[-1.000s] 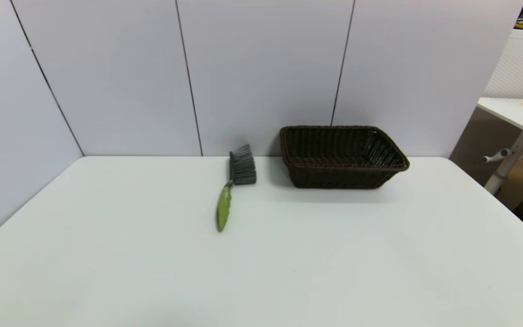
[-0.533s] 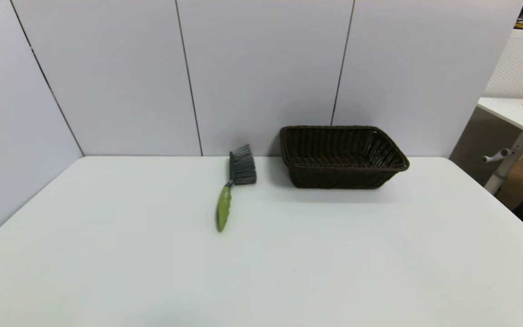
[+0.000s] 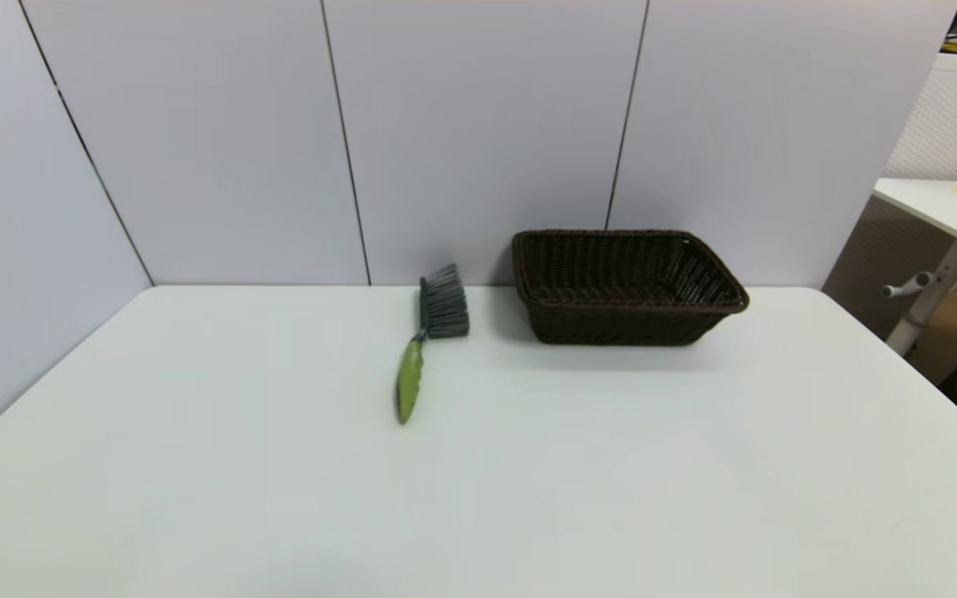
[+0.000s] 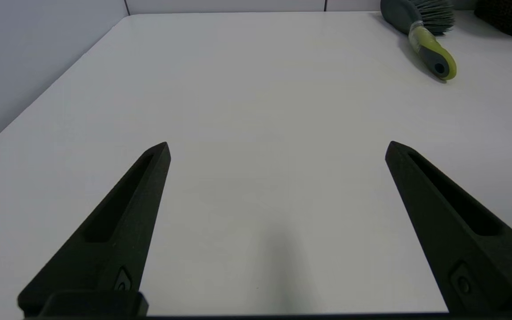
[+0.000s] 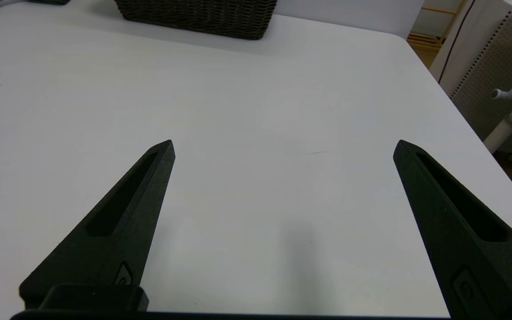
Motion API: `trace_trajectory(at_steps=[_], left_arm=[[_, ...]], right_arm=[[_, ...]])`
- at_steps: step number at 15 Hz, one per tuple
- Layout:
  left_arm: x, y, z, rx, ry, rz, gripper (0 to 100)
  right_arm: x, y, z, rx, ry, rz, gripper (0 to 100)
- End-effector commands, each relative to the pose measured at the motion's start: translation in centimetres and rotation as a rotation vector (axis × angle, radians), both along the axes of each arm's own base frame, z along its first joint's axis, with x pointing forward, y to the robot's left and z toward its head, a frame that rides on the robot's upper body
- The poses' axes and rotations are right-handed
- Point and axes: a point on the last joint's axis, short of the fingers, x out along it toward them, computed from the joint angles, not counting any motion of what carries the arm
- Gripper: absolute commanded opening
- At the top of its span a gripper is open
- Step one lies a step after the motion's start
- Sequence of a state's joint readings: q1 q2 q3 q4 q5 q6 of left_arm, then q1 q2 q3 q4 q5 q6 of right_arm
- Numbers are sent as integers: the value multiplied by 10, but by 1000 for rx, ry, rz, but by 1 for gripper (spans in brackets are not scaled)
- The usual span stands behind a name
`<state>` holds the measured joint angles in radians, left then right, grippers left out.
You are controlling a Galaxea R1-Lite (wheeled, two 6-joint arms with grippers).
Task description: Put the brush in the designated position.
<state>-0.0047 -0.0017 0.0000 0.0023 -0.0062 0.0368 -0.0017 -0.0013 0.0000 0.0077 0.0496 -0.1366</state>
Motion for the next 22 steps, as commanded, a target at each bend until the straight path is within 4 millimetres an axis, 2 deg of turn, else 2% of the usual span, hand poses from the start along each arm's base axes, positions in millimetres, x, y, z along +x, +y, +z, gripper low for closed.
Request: trace_trajectory(at_steps=[1,22], left_arm=[[0,0,0,0,2,0,100],[0,0,0,0,2,0,100]], right_arm=[[0,0,0,-1,3,1,100],[0,0,0,2,3,1,100]])
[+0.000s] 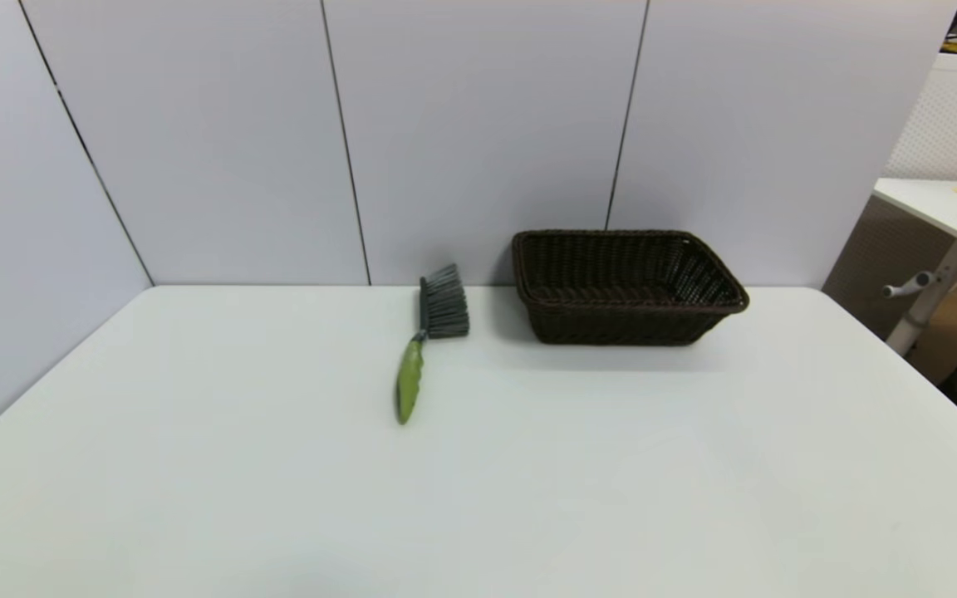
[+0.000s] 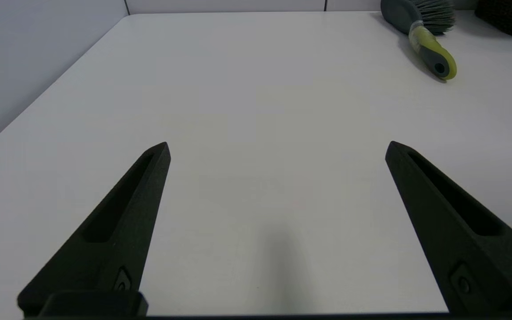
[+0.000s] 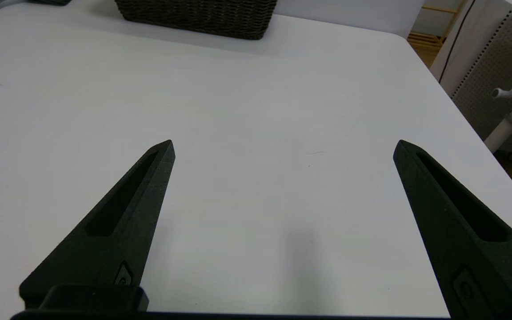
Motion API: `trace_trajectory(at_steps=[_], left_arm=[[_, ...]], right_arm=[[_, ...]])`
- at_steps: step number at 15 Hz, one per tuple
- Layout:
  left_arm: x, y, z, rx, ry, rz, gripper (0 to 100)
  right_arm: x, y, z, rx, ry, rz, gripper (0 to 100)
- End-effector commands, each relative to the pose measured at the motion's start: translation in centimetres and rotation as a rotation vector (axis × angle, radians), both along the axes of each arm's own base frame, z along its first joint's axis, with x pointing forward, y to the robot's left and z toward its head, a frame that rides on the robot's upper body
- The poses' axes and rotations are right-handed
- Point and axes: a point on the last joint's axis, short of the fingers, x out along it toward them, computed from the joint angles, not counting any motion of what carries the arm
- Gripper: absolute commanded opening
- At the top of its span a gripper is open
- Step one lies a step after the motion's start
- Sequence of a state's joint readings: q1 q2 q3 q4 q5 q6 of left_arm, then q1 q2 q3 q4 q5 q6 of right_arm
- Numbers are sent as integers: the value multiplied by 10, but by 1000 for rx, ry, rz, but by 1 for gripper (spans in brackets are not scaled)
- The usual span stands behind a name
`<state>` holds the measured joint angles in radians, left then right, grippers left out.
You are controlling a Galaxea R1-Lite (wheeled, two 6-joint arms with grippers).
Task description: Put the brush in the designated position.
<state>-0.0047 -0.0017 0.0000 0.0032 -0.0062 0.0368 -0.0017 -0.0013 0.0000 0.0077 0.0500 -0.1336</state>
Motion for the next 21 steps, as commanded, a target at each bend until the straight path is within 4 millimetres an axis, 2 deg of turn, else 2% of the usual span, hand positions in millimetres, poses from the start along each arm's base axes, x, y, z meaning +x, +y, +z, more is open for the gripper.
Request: trace_trajectory(at_steps=[1,21], left_arm=[[0,0,0,0,2,0,100],[0,0,0,0,2,0,100]], right_arm=[[0,0,0,-1,3,1,100],[0,0,0,-4,3,1,100]])
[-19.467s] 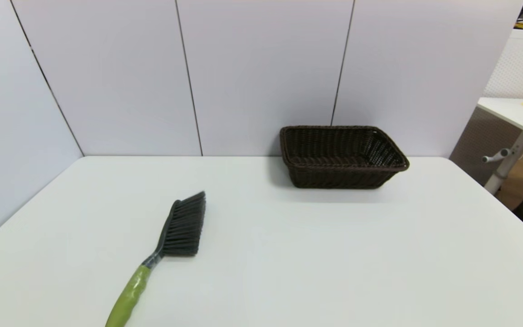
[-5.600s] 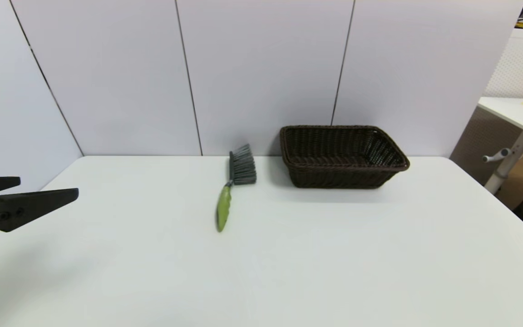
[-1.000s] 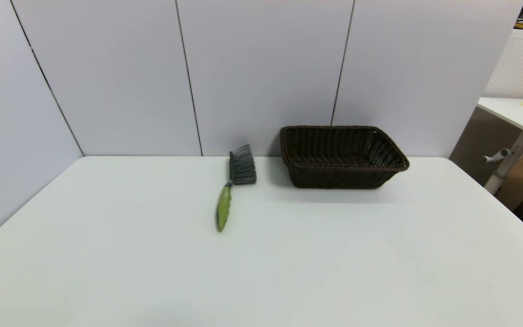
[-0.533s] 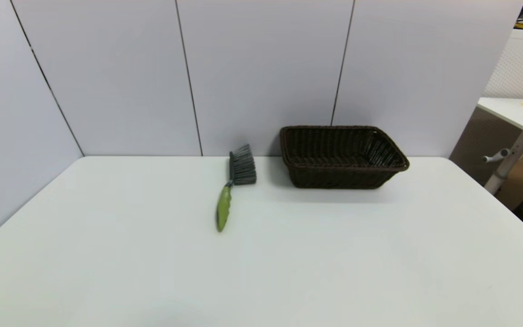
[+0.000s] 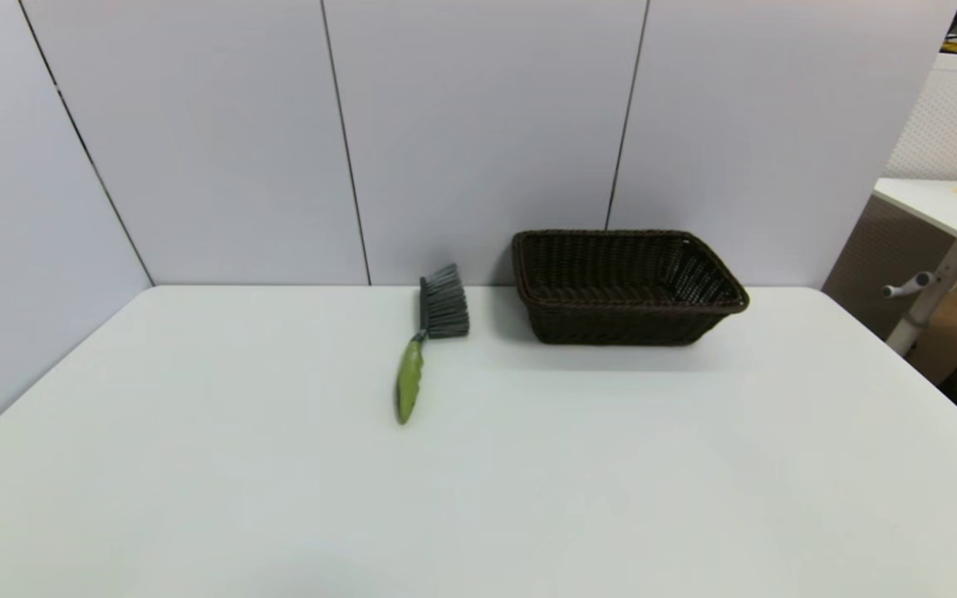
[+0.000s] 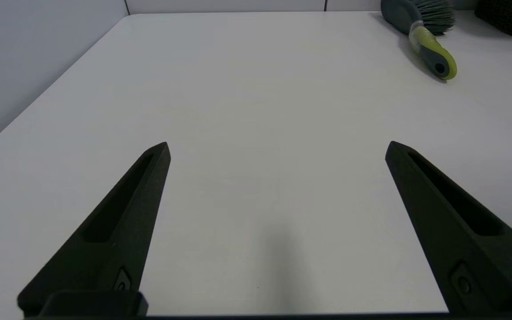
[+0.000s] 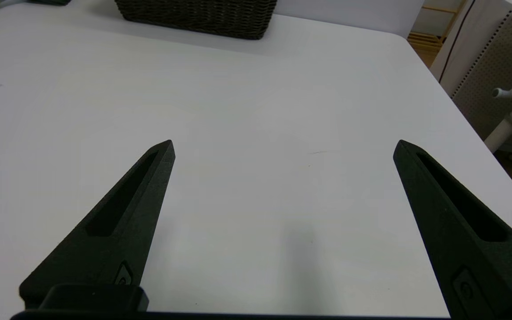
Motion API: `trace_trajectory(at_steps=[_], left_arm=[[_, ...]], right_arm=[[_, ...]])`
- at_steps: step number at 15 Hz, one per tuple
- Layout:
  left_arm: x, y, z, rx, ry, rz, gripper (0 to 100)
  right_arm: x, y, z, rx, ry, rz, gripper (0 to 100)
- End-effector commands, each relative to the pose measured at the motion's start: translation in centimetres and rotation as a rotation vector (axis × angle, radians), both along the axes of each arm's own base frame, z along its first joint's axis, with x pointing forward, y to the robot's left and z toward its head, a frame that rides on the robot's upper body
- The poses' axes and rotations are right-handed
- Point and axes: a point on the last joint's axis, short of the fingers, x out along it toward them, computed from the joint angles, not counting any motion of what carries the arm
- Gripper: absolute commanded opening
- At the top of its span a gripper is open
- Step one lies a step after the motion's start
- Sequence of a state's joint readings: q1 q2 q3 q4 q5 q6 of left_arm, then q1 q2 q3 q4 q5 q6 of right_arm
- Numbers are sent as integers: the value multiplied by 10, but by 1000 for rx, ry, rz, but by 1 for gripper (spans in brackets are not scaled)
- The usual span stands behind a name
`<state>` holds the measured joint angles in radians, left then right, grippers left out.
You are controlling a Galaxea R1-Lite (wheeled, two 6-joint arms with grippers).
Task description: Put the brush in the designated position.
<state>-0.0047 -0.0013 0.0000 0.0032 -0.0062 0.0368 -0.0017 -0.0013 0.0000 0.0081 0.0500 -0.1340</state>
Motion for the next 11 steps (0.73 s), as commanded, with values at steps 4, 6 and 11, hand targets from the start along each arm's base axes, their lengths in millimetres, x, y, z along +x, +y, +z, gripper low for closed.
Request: trace_trajectory(at_steps=[4,6,11], left_arm=[[0,0,0,0,1,0,100],[0,0,0,0,1,0,100],[0,0,0,0,1,0,100]], right_arm=[[0,0,0,-9,-1,2,100],[0,0,0,-7,2,2,100],[0,0,0,-2,2,1,100]])
